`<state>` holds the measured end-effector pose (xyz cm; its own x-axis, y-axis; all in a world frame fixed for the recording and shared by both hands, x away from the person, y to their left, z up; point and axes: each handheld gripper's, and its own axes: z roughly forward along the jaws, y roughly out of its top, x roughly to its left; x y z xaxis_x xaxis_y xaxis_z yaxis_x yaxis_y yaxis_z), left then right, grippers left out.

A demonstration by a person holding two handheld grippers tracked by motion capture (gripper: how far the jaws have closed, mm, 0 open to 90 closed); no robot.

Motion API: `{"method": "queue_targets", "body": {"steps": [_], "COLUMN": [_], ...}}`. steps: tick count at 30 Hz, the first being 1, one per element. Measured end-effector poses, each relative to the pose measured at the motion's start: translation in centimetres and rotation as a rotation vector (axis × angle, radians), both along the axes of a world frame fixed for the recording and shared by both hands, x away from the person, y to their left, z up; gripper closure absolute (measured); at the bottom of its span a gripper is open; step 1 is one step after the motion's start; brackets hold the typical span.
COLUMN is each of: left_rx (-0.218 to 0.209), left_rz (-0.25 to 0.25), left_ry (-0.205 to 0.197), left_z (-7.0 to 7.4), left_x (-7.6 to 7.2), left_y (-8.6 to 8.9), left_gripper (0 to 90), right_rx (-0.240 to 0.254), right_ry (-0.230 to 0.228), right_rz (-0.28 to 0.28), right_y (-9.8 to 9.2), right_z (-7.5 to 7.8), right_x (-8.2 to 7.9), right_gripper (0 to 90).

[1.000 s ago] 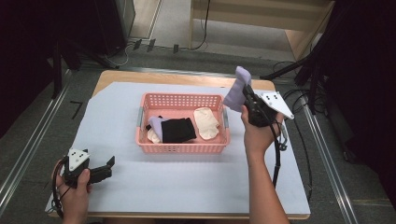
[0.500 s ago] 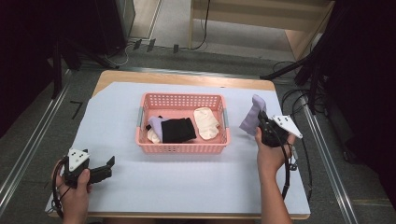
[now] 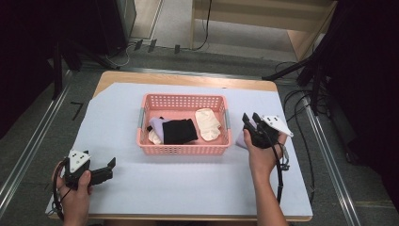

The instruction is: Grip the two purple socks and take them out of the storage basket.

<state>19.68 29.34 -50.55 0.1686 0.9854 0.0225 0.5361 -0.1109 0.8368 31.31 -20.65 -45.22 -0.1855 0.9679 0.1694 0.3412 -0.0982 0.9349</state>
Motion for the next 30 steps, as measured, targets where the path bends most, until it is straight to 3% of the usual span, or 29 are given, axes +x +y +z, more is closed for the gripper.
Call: {"method": "queue_targets", "body": {"steps": [9, 15, 17, 21, 24, 27, 29, 30], "left_rx": [-0.005, -0.010, -0.011, -0.010, -0.009, -0.008, -0.008, -0.008], "left_rz": [-0.002, -0.004, -0.003, -0.003, -0.002, -0.003, -0.003, -0.004], "left_ry": [0.000, 0.004, 0.004, 0.005, 0.006, 0.006, 0.006, 0.007], "left_z": [0.0, 0.0, 0.0, 0.0, 0.0, 0.0, 0.0, 0.0], "left_x": [0.0, 0.0, 0.0, 0.0, 0.0, 0.0, 0.0, 0.0], "left_y": [0.0, 0.1, 0.1, 0.1, 0.1, 0.1, 0.1, 0.1], "left_gripper": [5.1, 5.1, 5.1, 5.1, 5.1, 5.1, 5.1, 5.1], "right_rx": [-0.011, -0.038, -0.060, -0.098, -0.085, -0.106, -0.152, -0.171], "right_ry": [0.011, 0.076, 0.125, 0.204, 0.264, 0.359, 0.410, 0.460], "right_rz": [0.149, 0.252, 0.286, 0.301, 0.311, 0.339, 0.346, 0.337], "right_y": [6.7, 11.2, 12.5, 13.9, 14.5, 15.1, 15.6, 15.8], "right_z": [1.4, 0.7, 0.2, -0.6, -0.9, -1.4, -1.8, -2.0], "right_x": [0.8, 1.5, 1.9, 2.4, 2.8, 3.4, 3.7, 3.8], "right_gripper": [61.7, 61.1, 60.2, 59.5, 58.1, 54.1, 50.8, 50.6]}}
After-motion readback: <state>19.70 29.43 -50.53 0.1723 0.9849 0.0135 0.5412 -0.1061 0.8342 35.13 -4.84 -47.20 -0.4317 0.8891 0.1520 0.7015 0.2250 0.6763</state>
